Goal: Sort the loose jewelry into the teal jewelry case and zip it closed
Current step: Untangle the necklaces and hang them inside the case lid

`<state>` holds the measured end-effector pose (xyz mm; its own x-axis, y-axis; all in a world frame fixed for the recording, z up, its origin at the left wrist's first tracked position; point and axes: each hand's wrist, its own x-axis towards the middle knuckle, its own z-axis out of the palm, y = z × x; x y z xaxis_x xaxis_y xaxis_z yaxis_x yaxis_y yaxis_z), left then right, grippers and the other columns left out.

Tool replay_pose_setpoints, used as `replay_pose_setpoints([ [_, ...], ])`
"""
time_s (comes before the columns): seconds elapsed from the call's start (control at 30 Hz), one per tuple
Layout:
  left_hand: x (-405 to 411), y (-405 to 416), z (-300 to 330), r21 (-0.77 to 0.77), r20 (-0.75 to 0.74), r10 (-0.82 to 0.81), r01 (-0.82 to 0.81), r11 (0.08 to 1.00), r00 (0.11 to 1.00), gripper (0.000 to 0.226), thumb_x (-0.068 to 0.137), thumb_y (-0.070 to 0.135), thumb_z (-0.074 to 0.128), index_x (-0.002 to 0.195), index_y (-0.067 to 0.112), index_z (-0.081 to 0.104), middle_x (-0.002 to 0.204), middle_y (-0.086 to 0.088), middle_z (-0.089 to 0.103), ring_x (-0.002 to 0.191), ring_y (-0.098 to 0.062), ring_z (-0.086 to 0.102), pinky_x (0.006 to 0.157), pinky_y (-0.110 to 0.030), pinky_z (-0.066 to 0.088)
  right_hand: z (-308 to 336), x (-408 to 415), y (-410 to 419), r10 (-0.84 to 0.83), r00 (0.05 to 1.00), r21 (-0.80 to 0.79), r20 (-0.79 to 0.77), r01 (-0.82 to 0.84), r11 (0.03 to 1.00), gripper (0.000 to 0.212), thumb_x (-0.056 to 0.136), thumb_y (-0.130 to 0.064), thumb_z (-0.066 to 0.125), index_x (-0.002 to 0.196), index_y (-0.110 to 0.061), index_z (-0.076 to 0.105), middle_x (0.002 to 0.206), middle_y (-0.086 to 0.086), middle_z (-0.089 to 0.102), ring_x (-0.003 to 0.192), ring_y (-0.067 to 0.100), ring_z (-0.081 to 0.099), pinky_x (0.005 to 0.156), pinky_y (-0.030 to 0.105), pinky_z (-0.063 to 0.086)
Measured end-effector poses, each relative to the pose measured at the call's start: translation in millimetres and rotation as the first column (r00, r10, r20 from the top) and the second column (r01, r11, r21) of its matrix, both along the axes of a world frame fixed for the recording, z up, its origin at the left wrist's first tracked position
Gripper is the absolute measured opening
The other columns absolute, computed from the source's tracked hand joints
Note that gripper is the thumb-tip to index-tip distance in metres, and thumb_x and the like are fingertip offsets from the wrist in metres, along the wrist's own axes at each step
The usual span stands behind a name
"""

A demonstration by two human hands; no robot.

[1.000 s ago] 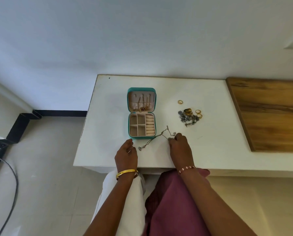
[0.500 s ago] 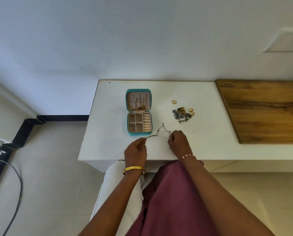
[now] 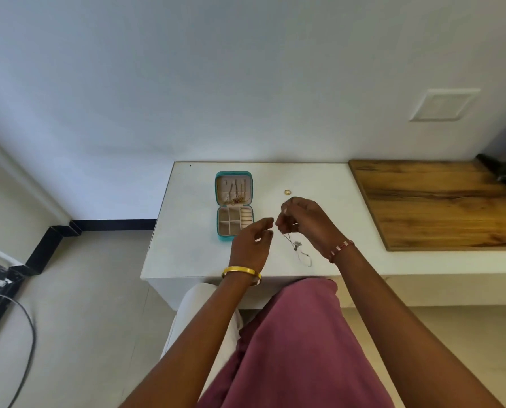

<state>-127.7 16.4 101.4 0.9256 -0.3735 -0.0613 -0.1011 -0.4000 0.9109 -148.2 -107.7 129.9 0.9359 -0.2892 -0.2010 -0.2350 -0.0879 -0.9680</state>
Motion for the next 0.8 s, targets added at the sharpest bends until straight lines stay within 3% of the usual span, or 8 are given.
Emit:
replay_pose_setpoints([
  [0.07,-2.2,-2.3,11.6,0.007,0.056,-0.063,0.063,0.998,0.996,0.030,0.091,0.012,0.049,0.120,0.012,0.058,0.119,-0.009,0.063,0.106,-0.017,0.057,0.086,-0.014,0.037,12.8,-3.4,4.1,0.025,0.999,-0.039,0.020,-0.024,0.999,0.026,0.092,-0.003,0.039,0.072,-0.012,0.053,0.070,0.009,0.056,0.063,0.018,0.053,0.066,0.027,0.049],
  [0.17,-6.6,-1.9,26.5,-0.014,0.090,-0.072,0.074,0.997,0.993,0.028,0.090,0.013,0.051,0.116,0.010,0.060,0.106,-0.015,0.067,0.090,-0.020,0.058,0.083,-0.022,0.041,29.4,-11.0,8.8,0.067,0.997,-0.195,0.048,-0.056,0.979,0.024,0.089,-0.002,0.043,0.071,-0.013,0.053,0.069,0.006,0.053,0.065,0.019,0.051,0.068,0.032,0.047],
  [0.27,-12.2,2.9,37.4,-0.085,0.098,-0.048,0.057,0.995,0.994,0.026,0.086,0.006,0.055,0.110,0.006,0.064,0.097,-0.017,0.069,0.078,-0.014,0.057,0.075,-0.011,0.043,42.5,-17.8,12.2,0.125,0.991,-0.363,0.052,-0.098,0.927,0.017,0.089,-0.003,0.046,0.076,-0.011,0.053,0.069,0.002,0.054,0.066,0.019,0.052,0.068,0.033,0.046],
  [0.4,-20.0,11.6,50.2,-0.144,0.104,-0.024,0.038,0.989,0.994,0.023,0.084,0.007,0.059,0.106,0.002,0.066,0.096,-0.018,0.069,0.067,0.003,0.056,0.059,0.006,0.037,56.9,-26.0,19.9,0.168,0.982,-0.475,0.085,-0.109,0.873,0.011,0.090,-0.005,0.046,0.081,-0.009,0.050,0.068,-0.005,0.052,0.060,0.009,0.048,0.055,0.012,0.040],
  [0.5,-24.6,17.6,58.3,-0.147,0.117,-0.008,0.025,0.989,0.993,0.023,0.082,0.012,0.062,0.102,0.000,0.067,0.096,-0.015,0.069,0.072,-0.003,0.052,0.057,0.008,0.034,63.4,-33.0,25.0,0.176,0.977,-0.509,0.118,-0.093,0.855,0.010,0.093,-0.006,0.044,0.084,-0.008,0.049,0.068,-0.004,0.051,0.059,0.008,0.046,0.049,0.006,0.037],
  [0.63,-27.9,23.5,65.7,-0.156,0.120,-0.003,0.022,0.987,0.993,0.018,0.082,0.010,0.062,0.096,0.000,0.069,0.088,0.000,0.060,0.055,0.012,0.053,0.054,0.006,0.036,67.2,-40.9,33.6,0.171,0.970,-0.550,0.171,-0.050,0.834,0.009,0.092,-0.006,0.046,0.085,-0.008,0.050,0.071,-0.003,0.052,0.063,0.006,0.047,0.052,0.005,0.037],
  [0.7,-29.8,25.6,68.4,-0.180,0.117,-0.005,0.026,0.983,0.993,0.017,0.083,0.006,0.061,0.097,0.000,0.068,0.089,0.002,0.058,0.056,0.016,0.055,0.054,0.005,0.037,67.5,-43.5,36.9,0.165,0.966,-0.583,0.197,-0.020,0.812,0.008,0.091,-0.006,0.049,0.084,-0.009,0.053,0.081,0.005,0.056,0.072,0.013,0.049,0.058,0.008,0.038],
  [0.8,-33.5,26.4,71.8,-0.193,0.123,-0.008,0.032,0.981,0.992,0.021,0.082,0.006,0.061,0.102,0.001,0.067,0.091,0.003,0.058,0.058,0.008,0.054,0.055,0.006,0.038,68.9,-46.3,37.2,0.135,0.967,-0.599,0.214,0.021,0.801,0.007,0.090,-0.008,0.051,0.085,-0.008,0.056,0.089,0.007,0.054,0.076,0.016,0.048,0.060,0.008,0.037],
])
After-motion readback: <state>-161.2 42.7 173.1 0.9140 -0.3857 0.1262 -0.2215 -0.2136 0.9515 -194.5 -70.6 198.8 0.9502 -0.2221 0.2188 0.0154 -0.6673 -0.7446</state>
